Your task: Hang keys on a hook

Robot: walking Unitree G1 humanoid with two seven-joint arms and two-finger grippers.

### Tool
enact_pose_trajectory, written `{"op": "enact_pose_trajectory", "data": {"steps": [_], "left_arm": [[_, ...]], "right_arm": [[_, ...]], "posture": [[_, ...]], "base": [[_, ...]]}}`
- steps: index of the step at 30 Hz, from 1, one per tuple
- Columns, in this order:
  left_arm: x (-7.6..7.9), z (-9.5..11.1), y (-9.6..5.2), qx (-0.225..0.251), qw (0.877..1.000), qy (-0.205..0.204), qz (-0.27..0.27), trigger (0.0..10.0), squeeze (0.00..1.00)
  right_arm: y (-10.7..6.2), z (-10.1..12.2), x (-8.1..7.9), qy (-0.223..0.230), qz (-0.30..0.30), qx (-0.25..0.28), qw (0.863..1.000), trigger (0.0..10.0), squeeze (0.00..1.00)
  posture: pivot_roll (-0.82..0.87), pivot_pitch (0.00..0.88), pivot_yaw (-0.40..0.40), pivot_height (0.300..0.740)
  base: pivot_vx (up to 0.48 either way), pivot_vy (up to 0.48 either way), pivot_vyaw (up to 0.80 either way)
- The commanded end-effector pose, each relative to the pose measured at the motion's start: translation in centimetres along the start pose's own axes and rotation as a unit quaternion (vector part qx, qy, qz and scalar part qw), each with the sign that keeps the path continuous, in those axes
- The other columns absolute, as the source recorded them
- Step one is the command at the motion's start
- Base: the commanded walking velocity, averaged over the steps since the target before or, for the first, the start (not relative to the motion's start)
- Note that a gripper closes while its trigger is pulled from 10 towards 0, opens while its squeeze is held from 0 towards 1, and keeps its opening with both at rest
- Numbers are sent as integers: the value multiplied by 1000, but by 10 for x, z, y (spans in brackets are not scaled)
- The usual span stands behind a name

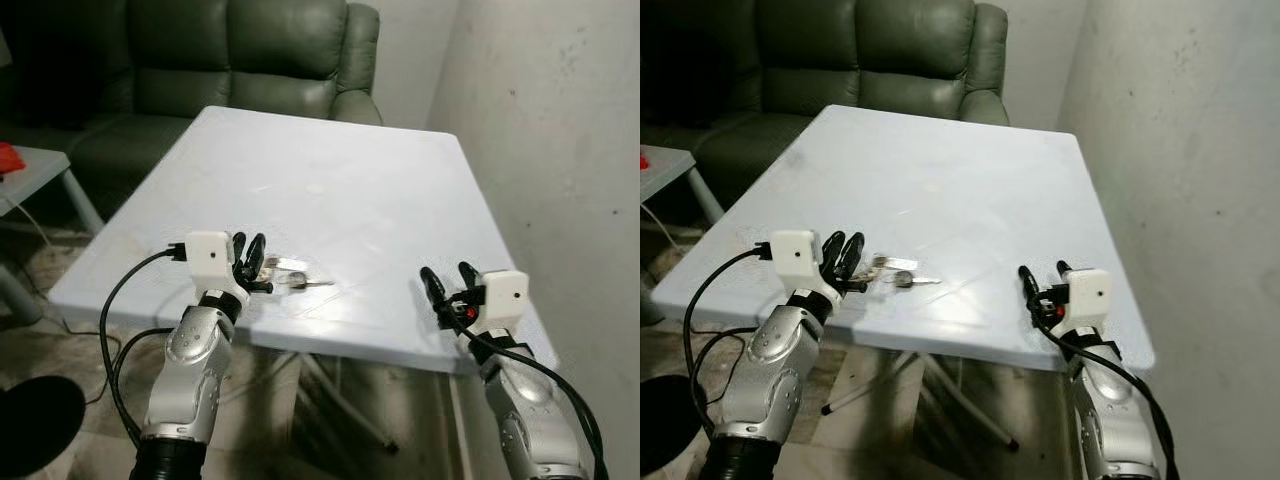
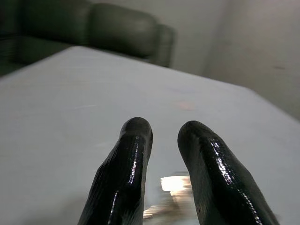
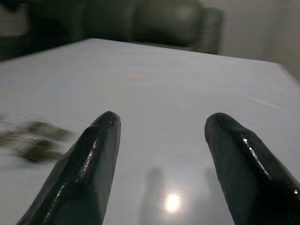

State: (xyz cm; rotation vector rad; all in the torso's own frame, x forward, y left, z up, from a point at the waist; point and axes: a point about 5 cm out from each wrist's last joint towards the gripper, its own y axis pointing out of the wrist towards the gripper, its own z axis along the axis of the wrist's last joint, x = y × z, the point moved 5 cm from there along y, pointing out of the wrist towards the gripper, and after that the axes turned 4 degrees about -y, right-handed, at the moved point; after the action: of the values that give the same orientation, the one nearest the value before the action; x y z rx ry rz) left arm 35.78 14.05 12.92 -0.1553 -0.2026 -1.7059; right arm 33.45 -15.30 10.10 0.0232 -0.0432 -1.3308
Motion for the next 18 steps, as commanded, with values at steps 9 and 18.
{"op": "enact_pose_trajectory", "data": {"steps": [9,18], "left_arm": [[8,-1,2,-1,1000,-1,-12,10000,0],[8,-2,2,-1,1000,-1,-13,10000,0]], "right_arm": [[-3,2,5,-8,-2,3,1000,10000,0],[-3,2,5,-10,4,1,1000,10000,0]], "posture": [[39,0,-75,740],[43,0,-80,740]], "base": [[0,480,0],[0,480,0]]}}
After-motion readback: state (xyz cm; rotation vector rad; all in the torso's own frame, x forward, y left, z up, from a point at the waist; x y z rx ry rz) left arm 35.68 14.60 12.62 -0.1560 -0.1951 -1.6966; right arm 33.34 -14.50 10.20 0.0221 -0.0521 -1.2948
